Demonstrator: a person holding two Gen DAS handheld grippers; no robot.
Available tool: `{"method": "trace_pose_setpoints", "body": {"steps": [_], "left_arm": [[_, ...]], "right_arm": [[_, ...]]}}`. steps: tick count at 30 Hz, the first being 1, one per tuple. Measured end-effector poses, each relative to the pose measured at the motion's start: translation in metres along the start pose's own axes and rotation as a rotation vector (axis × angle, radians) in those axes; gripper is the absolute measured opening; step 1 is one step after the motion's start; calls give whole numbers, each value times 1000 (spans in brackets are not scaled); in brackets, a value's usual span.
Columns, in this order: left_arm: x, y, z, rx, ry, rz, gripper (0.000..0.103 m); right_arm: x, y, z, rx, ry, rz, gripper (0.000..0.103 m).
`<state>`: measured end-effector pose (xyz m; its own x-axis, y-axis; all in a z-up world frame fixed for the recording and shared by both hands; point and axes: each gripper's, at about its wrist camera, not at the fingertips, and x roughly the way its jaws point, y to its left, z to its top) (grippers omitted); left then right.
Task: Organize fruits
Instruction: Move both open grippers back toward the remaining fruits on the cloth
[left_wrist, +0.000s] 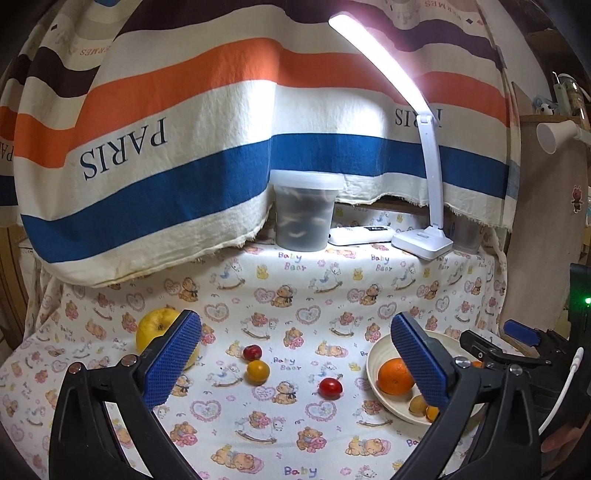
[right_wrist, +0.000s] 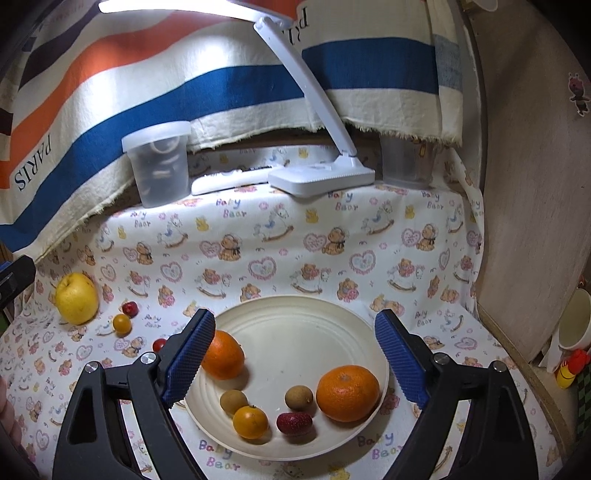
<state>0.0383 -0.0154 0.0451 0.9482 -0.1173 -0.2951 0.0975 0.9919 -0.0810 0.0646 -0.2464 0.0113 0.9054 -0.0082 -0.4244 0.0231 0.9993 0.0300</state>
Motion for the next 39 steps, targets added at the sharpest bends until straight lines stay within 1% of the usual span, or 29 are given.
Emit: {"method": "trace_pose_setpoints", "body": {"steps": [4,6,10,11,12,13,14,15,18,20,24,26,28,30,32,34,36,39], "left_arm": [[0,1,6,13,24,43,102],[-4,5,9,11,6,44,102],[-8,18,16,-14,-3,38,102],[-6,22,17,-23,7,33,102],[-2,26,18,-28,28,27,102],[3,30,18,-36,55,21,102],[7,35,17,-55,73,27,102],[11,40,16,-74,86,39,102],[22,61,14,-137,134,68,102],[28,79,11,-199,166,75,102],[37,112,4,-330,205,93,102],[41,123,0,-369,223,98,102],[46,130,-4,-382,241,102,102],[49,133,-6,-377,252,121,102],[51,133,-7,-372,260,124,102],[53,134,-8,-370,271,121,102],[55,134,-9,-360,280,128,102],[57,137,-11,-356,295,165,102]], "right_arm": [[-3,1,0,3,-11,14,90],[-3,2,0,11,-9,25,90],[-3,4,1,8,6,39,90],[-4,5,2,13,15,49,90],[-5,6,2,12,19,41,90],[-6,8,3,3,20,12,90],[-7,12,5,-9,18,-9,90],[-8,15,7,-17,14,-7,90],[-6,28,17,-43,49,46,90],[-5,39,23,-49,65,83,90],[-2,66,34,-80,76,122,90],[4,82,38,-99,87,144,90],[13,96,39,-102,120,175,90],[25,108,38,-90,163,201,90],[41,121,33,-80,213,231,90],[56,132,28,-81,263,259,84],[71,144,22,-84,308,292,74],[88,162,16,-99,346,332,72]]}}
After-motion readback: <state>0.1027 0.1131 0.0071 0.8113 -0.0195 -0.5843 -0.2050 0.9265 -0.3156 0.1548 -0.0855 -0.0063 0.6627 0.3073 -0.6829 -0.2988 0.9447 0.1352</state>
